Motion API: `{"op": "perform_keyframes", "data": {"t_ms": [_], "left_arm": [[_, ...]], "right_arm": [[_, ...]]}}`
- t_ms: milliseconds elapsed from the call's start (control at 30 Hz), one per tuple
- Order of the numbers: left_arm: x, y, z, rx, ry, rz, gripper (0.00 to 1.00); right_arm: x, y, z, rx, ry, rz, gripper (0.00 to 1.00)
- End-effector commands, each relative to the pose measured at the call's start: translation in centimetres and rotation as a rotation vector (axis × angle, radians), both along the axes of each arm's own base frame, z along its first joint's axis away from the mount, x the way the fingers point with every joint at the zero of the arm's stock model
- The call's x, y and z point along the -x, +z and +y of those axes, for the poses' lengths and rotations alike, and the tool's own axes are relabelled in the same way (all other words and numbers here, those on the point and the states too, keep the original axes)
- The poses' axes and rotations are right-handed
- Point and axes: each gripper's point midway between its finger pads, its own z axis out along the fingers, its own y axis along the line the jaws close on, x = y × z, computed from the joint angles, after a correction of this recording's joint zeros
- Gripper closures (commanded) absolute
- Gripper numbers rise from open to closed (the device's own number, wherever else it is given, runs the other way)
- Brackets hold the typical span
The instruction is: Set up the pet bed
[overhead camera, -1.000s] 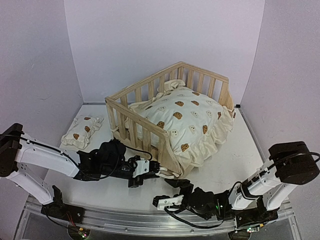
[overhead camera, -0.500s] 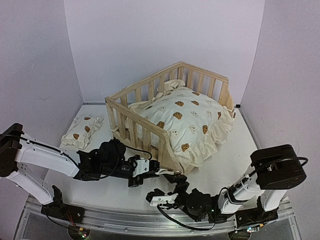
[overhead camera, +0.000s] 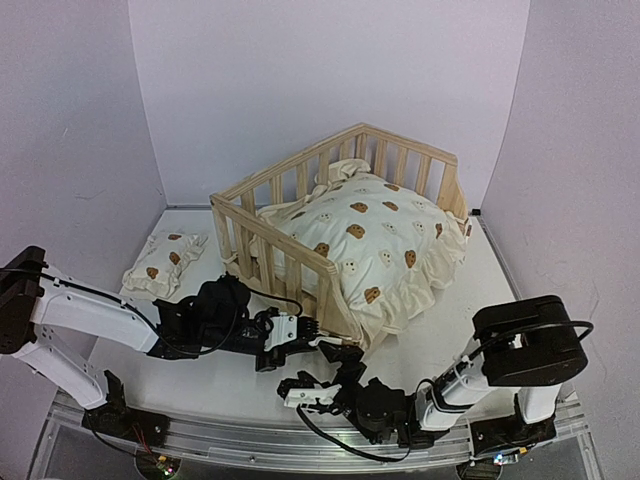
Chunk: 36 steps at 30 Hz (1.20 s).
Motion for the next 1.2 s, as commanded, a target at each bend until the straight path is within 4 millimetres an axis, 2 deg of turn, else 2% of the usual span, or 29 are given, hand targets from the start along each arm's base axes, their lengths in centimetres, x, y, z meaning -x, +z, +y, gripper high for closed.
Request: {"op": "perform_keyframes", "data": {"t_ms": [0,167,267,367,433,500,567,667,733,1000,1100,1167], "left_arm": [[0.0,3.8,-1.2,0.105,-0.035,-0.026,1.00],[0.5,3.4,-1.3,0.099,-0.062,-0.010,1.00],[0.7,3.5,-1.2,0.103,-0.070,-0.008,1.00],[0.8,3.8,-1.0,0.107,-0.072,-0.016,1.00],[0.7,4.0,-0.9,0.110,-0.067,-0.024,1.00],[0.3,4.1,-0.8,0.110,-0.047,-0.034,1.00],[-0.2,4.2,-0.7,0.107,-0.024,-0.042,1.00],[-1.1,4.3,-0.5,0.104,0.015,-0.050,1.00],[-1.3,4.2,-0.4,0.102,0.022,-0.052,1.00],[-1.5,4.0,-0.8,0.090,0.013,-0.031,1.00],[-1.5,4.0,-0.9,0.090,0.009,-0.026,1.00],[-1.4,4.0,-1.0,0.090,0.002,-0.022,1.00]], "right_arm": [[-2.5,1.2,-0.3,-0.092,-0.108,0.001,0.06],[-2.5,0.5,0.5,-0.125,-0.032,0.075,0.10],[-1.7,-0.6,0.9,-0.109,0.050,0.180,0.20],[-1.9,-1.7,0.3,-0.094,0.064,0.293,0.33],[-1.1,-3.3,0.1,-0.036,0.115,0.374,0.43],[0.9,-5.5,0.1,0.061,0.212,0.499,0.54],[4.0,-6.9,-0.3,0.139,0.342,0.637,0.59],[7.7,-7.4,-1.3,0.188,0.467,0.821,0.69],[9.0,-7.2,-2.0,0.185,0.485,0.910,0.75],[9.4,-3.9,-3.9,0.033,0.417,1.049,0.63],[8.8,-3.8,-4.8,0.024,0.346,1.060,0.53],[8.4,-2.8,-5.2,-0.029,0.342,1.030,0.50]]}}
